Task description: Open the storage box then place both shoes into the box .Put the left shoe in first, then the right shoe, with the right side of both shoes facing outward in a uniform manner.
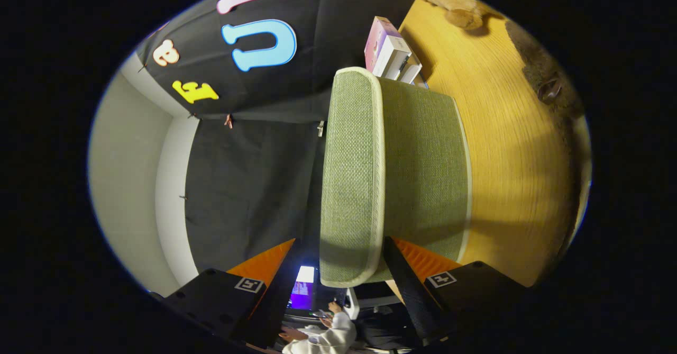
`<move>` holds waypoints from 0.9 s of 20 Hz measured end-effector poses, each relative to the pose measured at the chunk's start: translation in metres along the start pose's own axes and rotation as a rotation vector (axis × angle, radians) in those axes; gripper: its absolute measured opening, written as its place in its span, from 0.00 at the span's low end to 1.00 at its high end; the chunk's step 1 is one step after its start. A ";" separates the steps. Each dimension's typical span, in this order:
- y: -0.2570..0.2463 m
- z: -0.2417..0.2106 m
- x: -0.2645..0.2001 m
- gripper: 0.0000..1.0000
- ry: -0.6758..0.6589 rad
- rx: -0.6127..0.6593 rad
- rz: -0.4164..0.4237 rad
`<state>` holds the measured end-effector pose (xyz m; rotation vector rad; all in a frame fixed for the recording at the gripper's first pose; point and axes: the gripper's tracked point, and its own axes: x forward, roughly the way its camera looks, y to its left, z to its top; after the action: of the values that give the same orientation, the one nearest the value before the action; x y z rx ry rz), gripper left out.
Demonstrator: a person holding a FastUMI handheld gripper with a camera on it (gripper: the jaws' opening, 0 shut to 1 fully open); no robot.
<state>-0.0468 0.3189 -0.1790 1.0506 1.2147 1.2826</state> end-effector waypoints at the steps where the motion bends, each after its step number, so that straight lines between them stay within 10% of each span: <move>1: -0.002 0.003 0.000 0.85 -0.011 0.010 -0.019; 12: 0.032 0.006 0.017 0.10 -0.029 0.043 -0.076; 18: 0.078 0.003 0.021 0.05 -0.007 -0.022 -0.054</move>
<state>-0.0536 0.3435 -0.1023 0.9997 1.2134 1.2474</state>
